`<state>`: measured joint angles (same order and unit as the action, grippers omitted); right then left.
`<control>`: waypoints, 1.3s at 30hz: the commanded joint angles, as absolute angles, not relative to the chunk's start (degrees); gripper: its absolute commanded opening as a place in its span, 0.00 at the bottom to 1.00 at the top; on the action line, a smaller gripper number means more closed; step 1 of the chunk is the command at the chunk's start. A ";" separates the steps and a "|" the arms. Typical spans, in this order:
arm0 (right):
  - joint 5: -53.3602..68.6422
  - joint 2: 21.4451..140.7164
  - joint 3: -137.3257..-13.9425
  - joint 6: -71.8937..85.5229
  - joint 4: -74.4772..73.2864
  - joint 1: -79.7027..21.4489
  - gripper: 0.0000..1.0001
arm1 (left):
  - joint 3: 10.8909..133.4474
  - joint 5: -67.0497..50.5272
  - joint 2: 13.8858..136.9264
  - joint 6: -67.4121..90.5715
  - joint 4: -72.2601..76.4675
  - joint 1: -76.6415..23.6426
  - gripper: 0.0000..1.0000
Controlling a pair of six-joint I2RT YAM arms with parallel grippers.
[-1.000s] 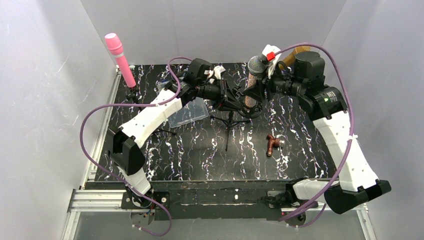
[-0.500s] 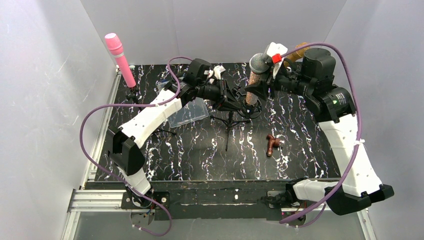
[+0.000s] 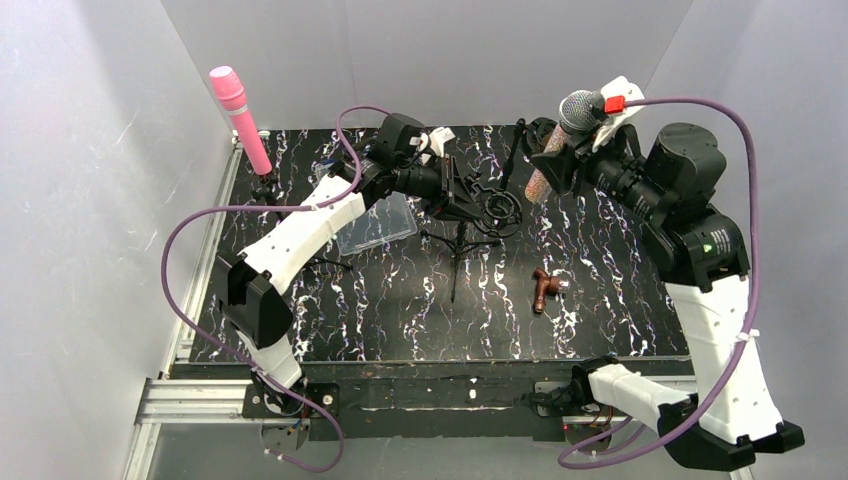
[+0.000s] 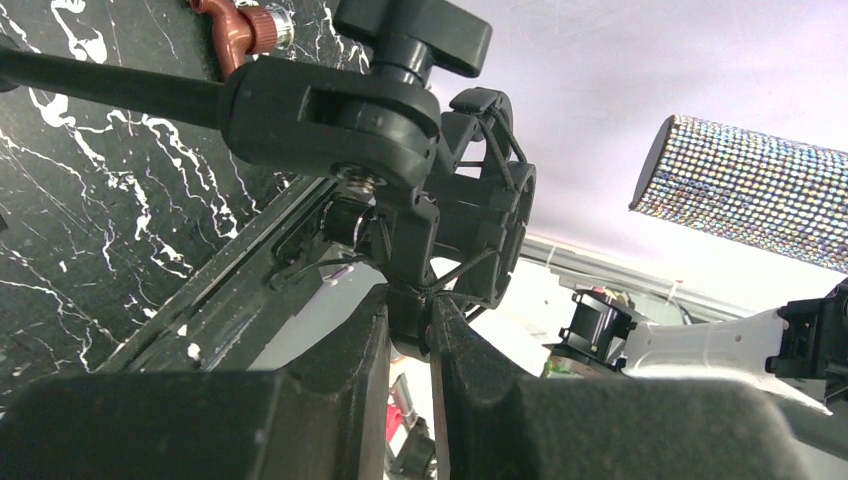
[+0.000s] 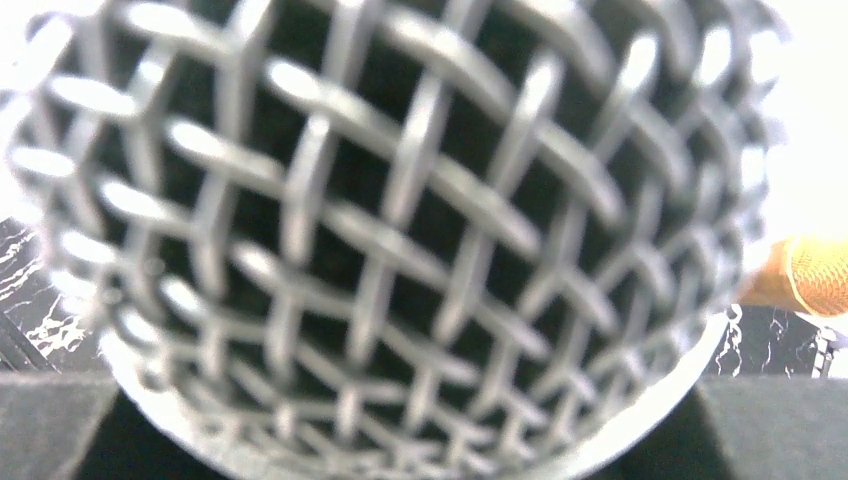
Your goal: Remove the microphone from the stand
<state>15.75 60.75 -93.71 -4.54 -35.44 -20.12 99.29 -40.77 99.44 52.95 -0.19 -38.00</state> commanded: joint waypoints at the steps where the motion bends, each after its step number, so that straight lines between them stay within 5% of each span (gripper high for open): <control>1: 14.80 58.68 -90.92 -3.77 -32.70 -19.07 0.01 | 100.91 -42.12 100.99 47.42 -2.46 -37.89 0.00; 17: 17.53 51.13 -71.95 0.20 -35.46 -11.97 0.01 | 102.80 -46.44 105.17 49.49 6.13 -32.76 0.00; 22: 21.01 49.77 -60.06 4.72 -32.20 -9.50 0.01 | 101.98 -46.60 104.77 50.32 5.84 -31.49 0.31; 26: 24.83 50.01 -52.93 8.20 -30.52 -8.89 0.01 | 101.76 -46.38 104.55 50.06 5.37 -31.38 0.45; 33: 28.10 52.13 -43.69 14.55 -24.84 -8.07 0.01 | 101.62 -46.23 103.23 48.98 4.52 -31.38 0.61; 39: 28.35 55.71 -41.32 15.26 -23.82 -8.71 0.01 | 100.05 -46.23 101.17 48.49 3.95 -31.38 0.64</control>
<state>26.33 54.57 -42.06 13.43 -28.49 -8.36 101.60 -45.01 104.55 49.47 5.23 -31.66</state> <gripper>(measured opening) 0.500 0.641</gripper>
